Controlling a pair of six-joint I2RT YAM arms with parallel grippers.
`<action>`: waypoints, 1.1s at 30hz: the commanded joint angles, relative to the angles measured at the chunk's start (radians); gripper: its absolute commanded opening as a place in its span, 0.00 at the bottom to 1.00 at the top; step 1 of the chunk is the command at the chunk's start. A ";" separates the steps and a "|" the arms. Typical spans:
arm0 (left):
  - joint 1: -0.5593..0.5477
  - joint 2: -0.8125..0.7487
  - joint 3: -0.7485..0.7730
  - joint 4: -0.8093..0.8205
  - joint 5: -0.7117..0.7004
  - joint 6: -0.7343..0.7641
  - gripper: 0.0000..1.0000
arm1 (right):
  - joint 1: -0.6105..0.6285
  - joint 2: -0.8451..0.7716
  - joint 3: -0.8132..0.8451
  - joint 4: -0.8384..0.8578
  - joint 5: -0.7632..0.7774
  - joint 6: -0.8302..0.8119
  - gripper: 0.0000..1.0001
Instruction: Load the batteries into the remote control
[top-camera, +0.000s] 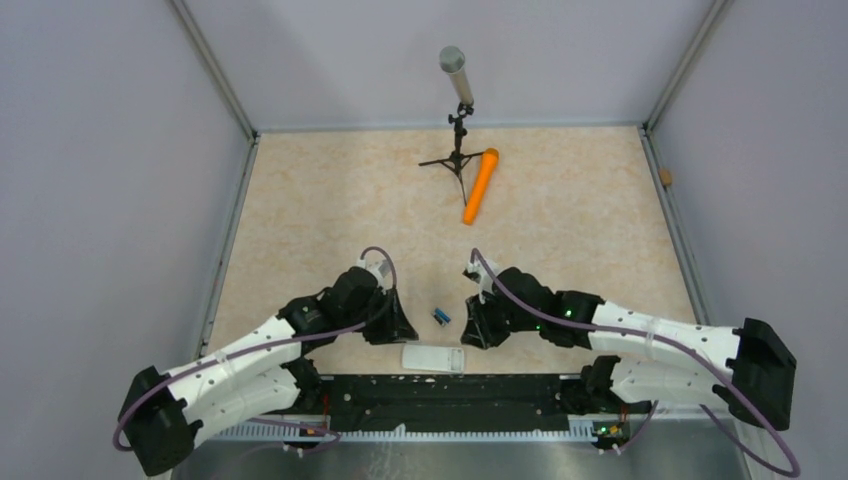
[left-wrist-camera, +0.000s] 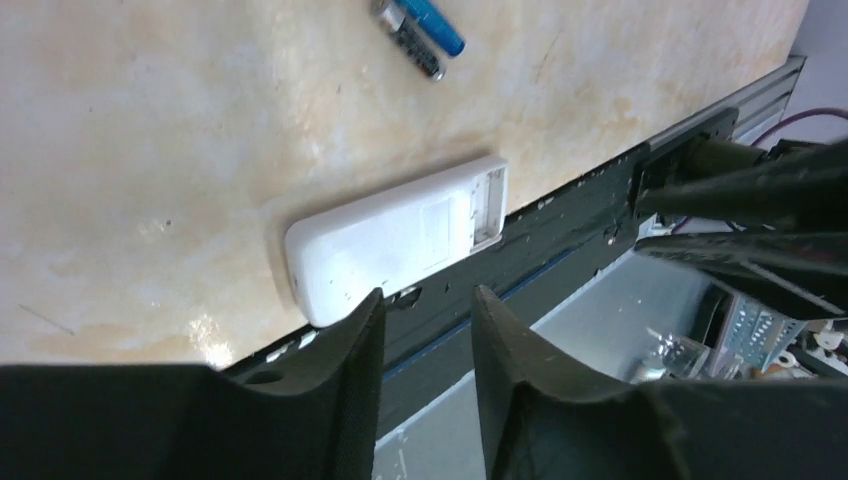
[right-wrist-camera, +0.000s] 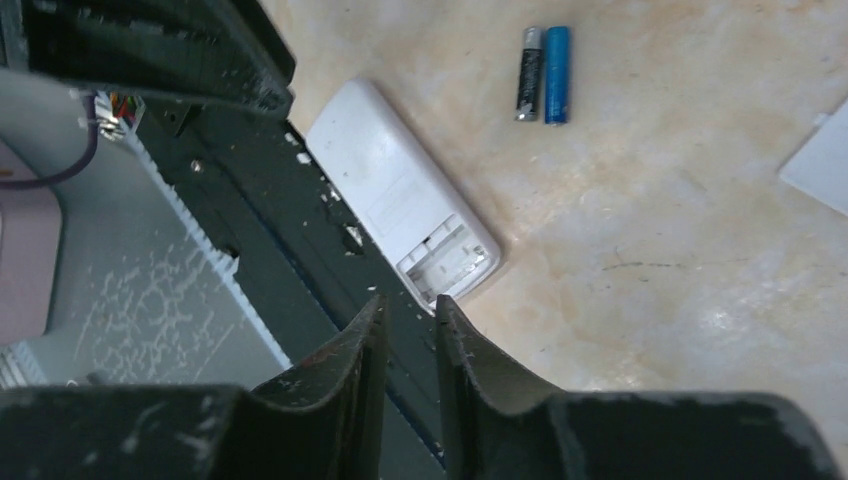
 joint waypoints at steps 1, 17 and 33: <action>-0.003 0.059 0.089 -0.012 -0.078 0.098 0.31 | 0.076 0.011 0.003 0.063 0.035 0.053 0.17; 0.033 0.201 0.088 0.172 -0.171 0.191 0.00 | 0.271 0.098 -0.053 0.165 0.068 0.159 0.00; 0.155 0.263 -0.028 0.318 -0.048 0.202 0.00 | 0.366 0.252 -0.049 0.232 0.104 0.213 0.00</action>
